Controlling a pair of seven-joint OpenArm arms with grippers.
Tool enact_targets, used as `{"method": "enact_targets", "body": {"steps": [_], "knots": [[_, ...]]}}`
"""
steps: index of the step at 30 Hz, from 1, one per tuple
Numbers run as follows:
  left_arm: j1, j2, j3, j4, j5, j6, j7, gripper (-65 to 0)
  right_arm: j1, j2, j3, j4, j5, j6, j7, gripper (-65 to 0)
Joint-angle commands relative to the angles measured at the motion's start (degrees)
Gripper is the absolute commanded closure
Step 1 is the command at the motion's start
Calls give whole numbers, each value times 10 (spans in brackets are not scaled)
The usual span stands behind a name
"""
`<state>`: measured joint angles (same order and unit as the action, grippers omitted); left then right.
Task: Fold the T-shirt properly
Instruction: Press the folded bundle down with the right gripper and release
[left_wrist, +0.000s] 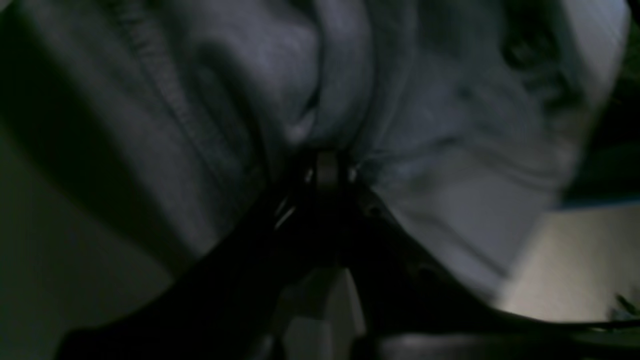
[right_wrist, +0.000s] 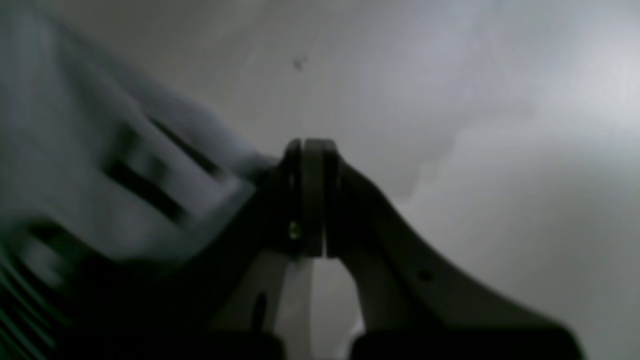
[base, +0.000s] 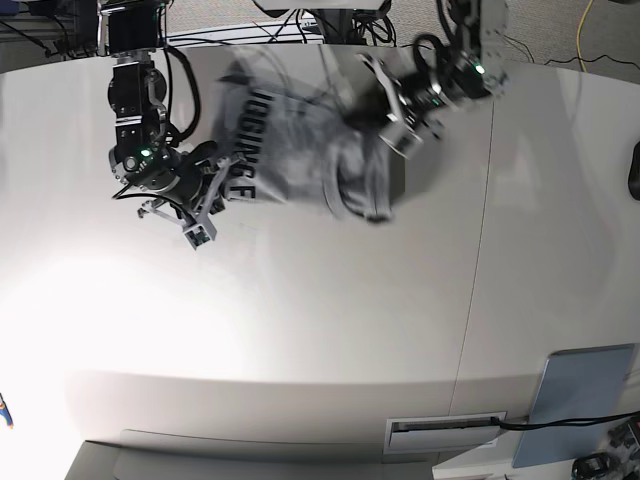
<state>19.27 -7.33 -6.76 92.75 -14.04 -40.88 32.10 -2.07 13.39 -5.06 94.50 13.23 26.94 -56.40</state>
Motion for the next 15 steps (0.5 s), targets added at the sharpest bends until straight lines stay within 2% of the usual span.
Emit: {"method": "enact_targets", "body": {"steps": [1, 5, 15], "knots": [[-10, -20, -7, -16, 60, 43, 29, 0, 6, 6, 1, 11, 15, 3, 7, 0], [-71, -42, -5, -64, 68, 55, 6, 0, -9, 7, 1, 12, 28, 4, 2, 0], [-225, -39, -5, -174, 42, 64, -13, 0, -72, 4, 1, 85, 37, 7, 12, 0]]}}
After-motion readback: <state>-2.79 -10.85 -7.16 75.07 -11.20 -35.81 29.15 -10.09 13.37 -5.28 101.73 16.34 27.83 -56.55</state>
